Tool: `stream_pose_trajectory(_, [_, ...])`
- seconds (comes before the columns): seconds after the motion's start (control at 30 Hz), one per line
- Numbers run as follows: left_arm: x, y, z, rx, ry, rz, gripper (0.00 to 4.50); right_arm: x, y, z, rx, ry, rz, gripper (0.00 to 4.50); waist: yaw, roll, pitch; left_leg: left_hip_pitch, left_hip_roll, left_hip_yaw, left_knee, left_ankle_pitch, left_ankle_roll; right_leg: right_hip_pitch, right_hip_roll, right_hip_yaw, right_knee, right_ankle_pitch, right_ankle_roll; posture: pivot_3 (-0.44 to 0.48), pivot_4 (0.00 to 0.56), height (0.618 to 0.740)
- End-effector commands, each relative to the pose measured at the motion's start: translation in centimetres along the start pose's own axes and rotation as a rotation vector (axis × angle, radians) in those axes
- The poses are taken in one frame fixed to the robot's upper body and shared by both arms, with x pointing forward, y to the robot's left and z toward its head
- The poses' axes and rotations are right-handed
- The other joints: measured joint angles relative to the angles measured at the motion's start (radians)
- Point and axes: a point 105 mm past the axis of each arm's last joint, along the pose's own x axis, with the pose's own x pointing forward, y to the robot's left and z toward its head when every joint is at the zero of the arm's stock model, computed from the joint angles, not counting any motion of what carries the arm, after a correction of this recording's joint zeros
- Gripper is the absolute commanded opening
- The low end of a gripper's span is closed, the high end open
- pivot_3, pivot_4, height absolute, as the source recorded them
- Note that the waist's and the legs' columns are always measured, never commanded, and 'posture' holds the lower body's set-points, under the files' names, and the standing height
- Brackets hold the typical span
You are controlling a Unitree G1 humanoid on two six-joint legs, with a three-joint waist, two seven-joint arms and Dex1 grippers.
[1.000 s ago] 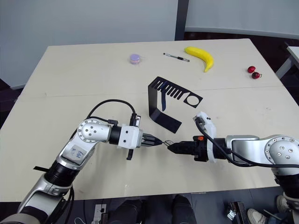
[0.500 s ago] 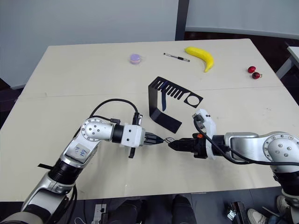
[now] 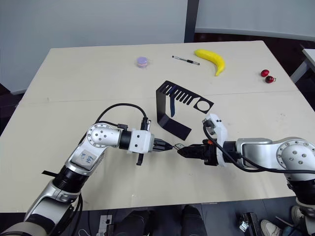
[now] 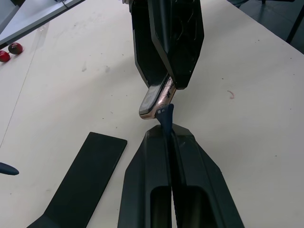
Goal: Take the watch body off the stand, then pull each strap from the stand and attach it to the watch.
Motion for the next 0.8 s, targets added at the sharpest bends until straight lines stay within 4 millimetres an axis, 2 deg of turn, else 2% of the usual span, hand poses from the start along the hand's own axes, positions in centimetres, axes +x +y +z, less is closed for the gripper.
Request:
stream_pose_trajectory(0.03, [1.00,0.44,1.97,0.065,-0.059,-0.003,0.00,0.15,3.23,0.19,-0.069,0.005,0.154,1.49,0.000,0.000,0.000,0.000,0.000,0.000,0.000,0.000,0.000,0.000,0.000,0.000,0.000,0.000,0.000,0.000,0.150,0.740])
stream_pose_trajectory(0.8, [1.33,1.00,2.04,0.066,-0.063,0.012,0.00,0.15,4.08,0.53,-0.076,0.005,0.187,1.49,0.000,0.000,0.000,0.000,0.000,0.000,0.000,0.000,0.000,0.000,0.000,0.000,0.000,0.000,0.000,0.000,0.150,0.740])
